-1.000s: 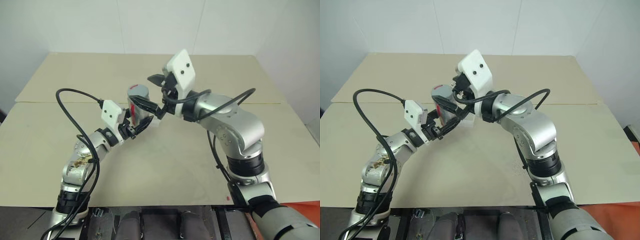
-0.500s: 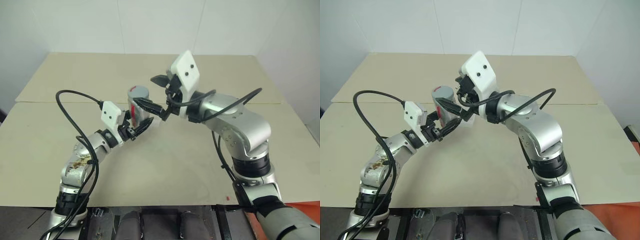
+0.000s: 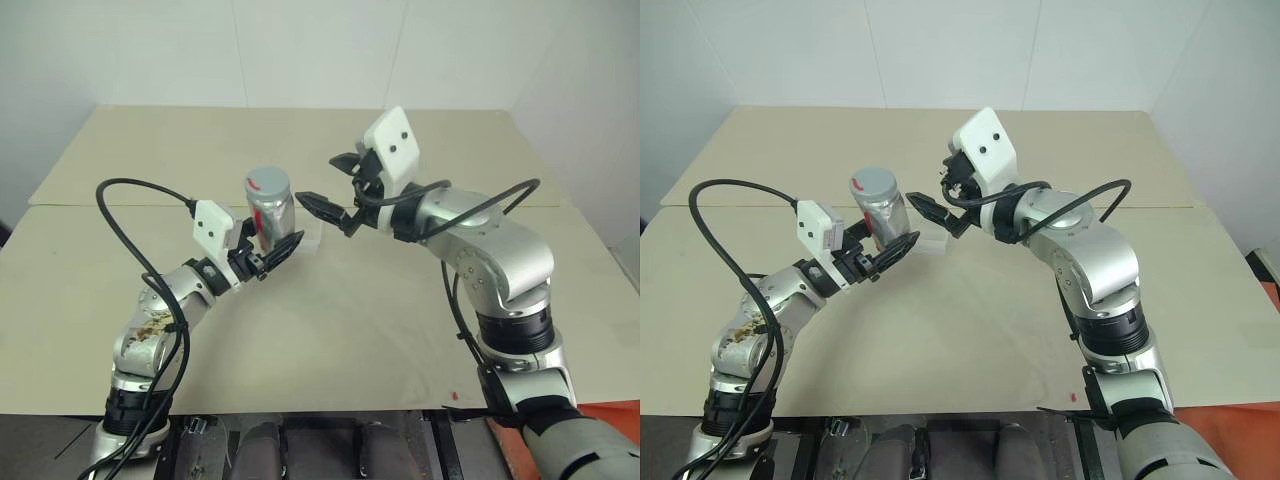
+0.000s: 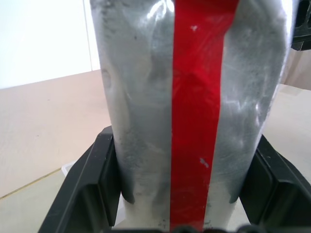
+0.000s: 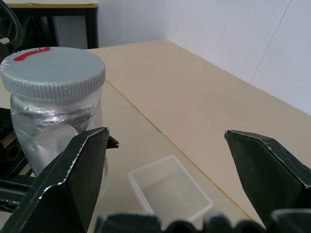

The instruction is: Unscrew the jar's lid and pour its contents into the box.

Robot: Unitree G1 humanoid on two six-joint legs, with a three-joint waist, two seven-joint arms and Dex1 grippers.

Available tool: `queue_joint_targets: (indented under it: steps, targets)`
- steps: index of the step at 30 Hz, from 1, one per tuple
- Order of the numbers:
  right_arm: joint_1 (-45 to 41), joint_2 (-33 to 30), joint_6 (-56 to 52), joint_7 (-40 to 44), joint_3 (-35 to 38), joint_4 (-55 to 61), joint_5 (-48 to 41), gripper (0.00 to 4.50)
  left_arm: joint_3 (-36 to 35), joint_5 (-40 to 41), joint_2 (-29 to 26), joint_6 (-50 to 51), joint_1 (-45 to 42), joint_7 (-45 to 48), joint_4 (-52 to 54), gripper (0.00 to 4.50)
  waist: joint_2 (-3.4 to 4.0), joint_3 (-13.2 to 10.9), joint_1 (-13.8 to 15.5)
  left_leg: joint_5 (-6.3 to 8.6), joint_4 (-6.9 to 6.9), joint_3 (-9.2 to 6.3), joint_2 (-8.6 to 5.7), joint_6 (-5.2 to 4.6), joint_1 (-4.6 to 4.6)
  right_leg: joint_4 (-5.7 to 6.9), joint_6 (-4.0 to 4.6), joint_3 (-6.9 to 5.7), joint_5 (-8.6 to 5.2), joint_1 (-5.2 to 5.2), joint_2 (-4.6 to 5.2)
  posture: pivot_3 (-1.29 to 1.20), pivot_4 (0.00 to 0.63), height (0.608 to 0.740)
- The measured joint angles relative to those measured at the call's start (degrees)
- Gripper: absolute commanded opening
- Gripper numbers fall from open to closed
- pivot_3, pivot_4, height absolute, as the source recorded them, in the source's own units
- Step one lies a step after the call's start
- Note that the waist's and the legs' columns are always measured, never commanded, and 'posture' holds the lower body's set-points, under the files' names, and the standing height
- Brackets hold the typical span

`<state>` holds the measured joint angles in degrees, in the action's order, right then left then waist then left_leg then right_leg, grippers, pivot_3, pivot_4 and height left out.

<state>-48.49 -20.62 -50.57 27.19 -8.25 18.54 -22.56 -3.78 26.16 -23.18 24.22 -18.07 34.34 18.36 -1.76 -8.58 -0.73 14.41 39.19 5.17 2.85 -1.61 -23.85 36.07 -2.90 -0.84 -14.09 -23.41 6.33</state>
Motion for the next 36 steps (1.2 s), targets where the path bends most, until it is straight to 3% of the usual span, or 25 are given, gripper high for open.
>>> queue_joint_targets:
  steps: [13,26,36]
  targets:
    - [0.0,-1.0,-1.6,3.8,5.6,2.2,-7.4,4.46,-0.1,-0.1,-1.4,-0.3,-0.1,0.4,-1.1,2.81,0.0,0.0,0.0,0.0,0.0,0.01,0.0,0.0,0.01,0.0,0.0,0.02,0.0,0.0,0.0,0.0,0.15,0.74]
    - [-5.1,7.1,-2.2,1.2,0.2,0.0,-7.3,4.46,0.8,-1.3,-0.9,-0.6,-1.2,0.6,-1.9,2.81,0.0,0.0,0.0,0.0,0.0,0.02,0.0,0.0,0.0,0.04,0.0,0.01,0.0,-0.02,-0.01,0.0,0.15,0.74]
    - [-6.1,8.9,-2.2,-0.2,-1.4,-3.0,-4.7,4.46,0.9,-1.4,-0.4,-0.6,-1.2,0.7,-1.9,2.81,0.0,0.0,0.0,0.0,0.0,0.03,0.0,0.0,0.0,0.05,0.0,0.01,0.0,-0.02,-0.01,0.0,0.15,0.74]
